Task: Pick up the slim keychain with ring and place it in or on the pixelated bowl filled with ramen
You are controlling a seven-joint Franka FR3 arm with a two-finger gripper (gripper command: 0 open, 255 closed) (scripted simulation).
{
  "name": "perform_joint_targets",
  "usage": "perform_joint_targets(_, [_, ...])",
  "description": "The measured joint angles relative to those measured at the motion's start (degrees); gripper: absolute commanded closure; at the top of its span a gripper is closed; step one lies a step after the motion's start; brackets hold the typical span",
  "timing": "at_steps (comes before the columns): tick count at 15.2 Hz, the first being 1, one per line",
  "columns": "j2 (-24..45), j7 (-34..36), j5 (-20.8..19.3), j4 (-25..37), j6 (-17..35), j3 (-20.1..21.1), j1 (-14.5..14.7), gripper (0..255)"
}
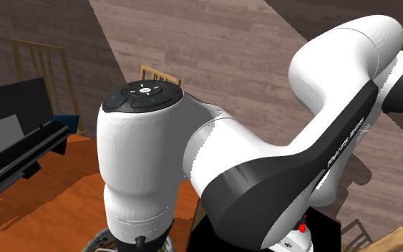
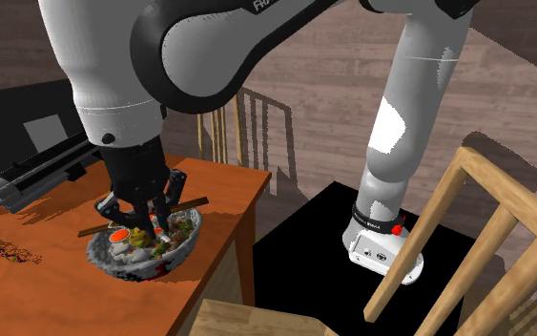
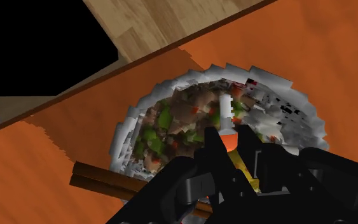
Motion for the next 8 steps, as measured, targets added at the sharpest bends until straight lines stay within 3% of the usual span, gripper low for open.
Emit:
perform_joint_targets(7, [0.2, 0.2, -0.2, -0.5, 0.7, 0.1, 0.0, 255])
perform_joint_targets(8, [0.2, 0.2, -0.2, -0.5, 0.7, 0.1, 0.0, 0])
